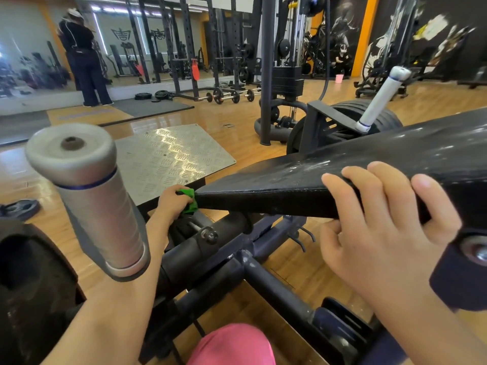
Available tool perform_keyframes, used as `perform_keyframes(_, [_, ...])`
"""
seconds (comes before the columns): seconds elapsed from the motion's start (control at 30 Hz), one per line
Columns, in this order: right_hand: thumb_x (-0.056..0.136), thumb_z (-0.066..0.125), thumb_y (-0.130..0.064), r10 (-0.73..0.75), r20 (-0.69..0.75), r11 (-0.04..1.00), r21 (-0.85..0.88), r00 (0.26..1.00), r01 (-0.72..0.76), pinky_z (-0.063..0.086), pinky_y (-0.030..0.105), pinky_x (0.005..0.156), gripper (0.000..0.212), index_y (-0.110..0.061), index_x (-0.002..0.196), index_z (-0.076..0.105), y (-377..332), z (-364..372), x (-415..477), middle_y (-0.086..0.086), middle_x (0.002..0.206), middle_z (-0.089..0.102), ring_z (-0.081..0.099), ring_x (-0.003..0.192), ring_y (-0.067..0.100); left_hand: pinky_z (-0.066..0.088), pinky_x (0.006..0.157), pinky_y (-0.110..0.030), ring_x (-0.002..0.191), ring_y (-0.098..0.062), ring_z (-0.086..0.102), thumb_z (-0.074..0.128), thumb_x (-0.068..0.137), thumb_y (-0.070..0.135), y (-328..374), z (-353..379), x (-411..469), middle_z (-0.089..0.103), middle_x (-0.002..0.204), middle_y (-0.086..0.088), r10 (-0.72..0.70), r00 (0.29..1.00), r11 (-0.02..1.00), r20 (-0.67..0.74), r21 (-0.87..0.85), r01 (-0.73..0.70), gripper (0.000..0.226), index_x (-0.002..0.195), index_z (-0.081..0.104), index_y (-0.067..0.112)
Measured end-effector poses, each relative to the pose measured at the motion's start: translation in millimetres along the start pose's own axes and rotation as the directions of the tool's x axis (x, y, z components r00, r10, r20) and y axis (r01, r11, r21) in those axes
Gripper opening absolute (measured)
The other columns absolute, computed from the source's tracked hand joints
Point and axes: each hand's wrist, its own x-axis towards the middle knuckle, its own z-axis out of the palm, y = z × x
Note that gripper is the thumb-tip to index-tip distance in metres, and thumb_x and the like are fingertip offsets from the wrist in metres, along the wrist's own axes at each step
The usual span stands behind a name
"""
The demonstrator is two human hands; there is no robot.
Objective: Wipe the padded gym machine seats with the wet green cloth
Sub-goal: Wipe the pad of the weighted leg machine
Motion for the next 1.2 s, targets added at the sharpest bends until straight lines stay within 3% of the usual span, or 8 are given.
perform_keyframes(0.13, [0.082, 0.049, -0.009, 0.0, -0.017, 1.0, -0.003, 1.0, 0.0, 0.025, 0.04, 0.105, 0.034, -0.008, 0.112, 0.064, 0.2, -0.7, -0.2, 0.011, 0.11, 0.066, 0.05, 0.116, 0.028, 0.049, 0.083, -0.037, 0.101, -0.032, 0.057, 0.057, 0.086, 0.011, 20.9, 13.2, -15.4, 0.062, 0.105, -0.013, -0.01, 0.985, 0.983, -0.171, 0.176, 0.041, 0.022, 0.106, 0.064, 0.014])
perform_keyframes(0.4, [0.08, 0.048, -0.008, 0.013, -0.022, 1.0, 0.016, 1.0, -0.012, 0.033, 0.044, 0.099, 0.035, -0.009, 0.112, 0.063, -2.7, 1.5, 0.6, 0.011, 0.111, 0.066, 0.048, 0.117, 0.028, 0.046, 0.07, -0.03, 0.088, -0.02, 0.059, 0.065, 0.083, 0.016, 21.1, 22.4, -42.6, 0.064, 0.097, -0.007, 0.082, 0.977, 0.996, -0.196, 0.05, -0.073, 0.024, 0.107, 0.065, 0.013])
perform_keyframes(0.53, [0.08, 0.05, -0.008, 0.002, -0.021, 1.0, 0.014, 1.0, -0.001, 0.033, 0.043, 0.099, 0.034, -0.01, 0.112, 0.063, -2.2, 1.1, 1.1, 0.011, 0.111, 0.065, 0.048, 0.117, 0.028, 0.038, 0.057, -0.017, 0.072, -0.007, 0.049, 0.062, 0.088, 0.012, 11.7, 27.6, -42.4, 0.057, 0.101, -0.004, 0.067, 0.968, 0.997, -0.242, 0.065, -0.053, 0.027, 0.114, 0.059, 0.013])
perform_keyframes(0.67, [0.08, 0.052, -0.011, -0.016, -0.035, 0.999, -0.04, 0.999, 0.014, 0.021, 0.039, 0.107, 0.032, -0.012, 0.108, 0.068, -0.7, -0.8, 2.9, 0.008, 0.108, 0.068, 0.054, 0.114, 0.026, 0.042, 0.073, -0.031, 0.091, -0.02, 0.054, 0.059, 0.085, 0.004, 8.4, 24.1, -31.2, 0.061, 0.106, -0.009, 0.06, 0.971, 0.99, -0.233, 0.136, -0.028, 0.028, 0.112, 0.06, 0.013])
perform_keyframes(0.77, [0.079, 0.052, -0.012, -0.024, -0.033, 0.998, -0.06, 0.999, 0.022, 0.02, 0.039, 0.107, 0.032, -0.013, 0.107, 0.068, 0.1, -0.6, 3.0, 0.007, 0.107, 0.069, 0.054, 0.113, 0.026, 0.045, 0.084, -0.037, 0.1, -0.028, 0.057, 0.059, 0.086, 0.014, 4.9, 17.6, -20.4, 0.06, 0.101, -0.007, 0.002, 0.982, 0.966, -0.189, 0.254, 0.047, 0.025, 0.11, 0.06, 0.017])
perform_keyframes(0.9, [0.079, 0.052, -0.012, -0.023, -0.024, 0.998, -0.061, 0.999, 0.022, 0.02, 0.038, 0.107, 0.033, -0.013, 0.108, 0.068, 0.9, -0.5, 2.1, 0.006, 0.108, 0.068, 0.054, 0.114, 0.026, 0.046, 0.078, -0.036, 0.09, -0.028, 0.058, 0.059, 0.086, 0.015, 1.4, 8.2, -13.3, 0.064, 0.1, -0.016, -0.082, 0.995, 0.964, -0.063, 0.248, 0.096, 0.018, 0.103, 0.064, 0.01])
perform_keyframes(1.03, [0.08, 0.051, -0.012, -0.01, -0.01, 0.999, -0.05, 1.0, 0.01, 0.02, 0.038, 0.108, 0.033, -0.012, 0.109, 0.068, -0.1, -1.0, 2.7, 0.007, 0.108, 0.068, 0.054, 0.114, 0.026, 0.05, 0.091, -0.041, 0.097, -0.026, 0.062, 0.068, 0.083, 0.024, -4.7, 5.0, -10.6, 0.066, 0.105, -0.013, -0.075, 0.996, 0.98, 0.056, 0.188, 0.063, 0.032, 0.11, 0.063, 0.01])
perform_keyframes(1.2, [0.081, 0.053, -0.012, -0.024, -0.001, 0.998, -0.053, 1.0, 0.024, 0.021, 0.036, 0.108, 0.031, -0.012, 0.108, 0.068, 0.8, -1.9, 4.0, 0.007, 0.107, 0.068, 0.056, 0.112, 0.026, 0.049, 0.085, -0.038, 0.096, -0.024, 0.061, 0.073, 0.081, 0.022, 8.0, 6.8, -32.5, 0.064, 0.102, -0.009, -0.024, 1.0, 0.987, 0.016, 0.158, 0.022, 0.034, 0.109, 0.058, 0.011])
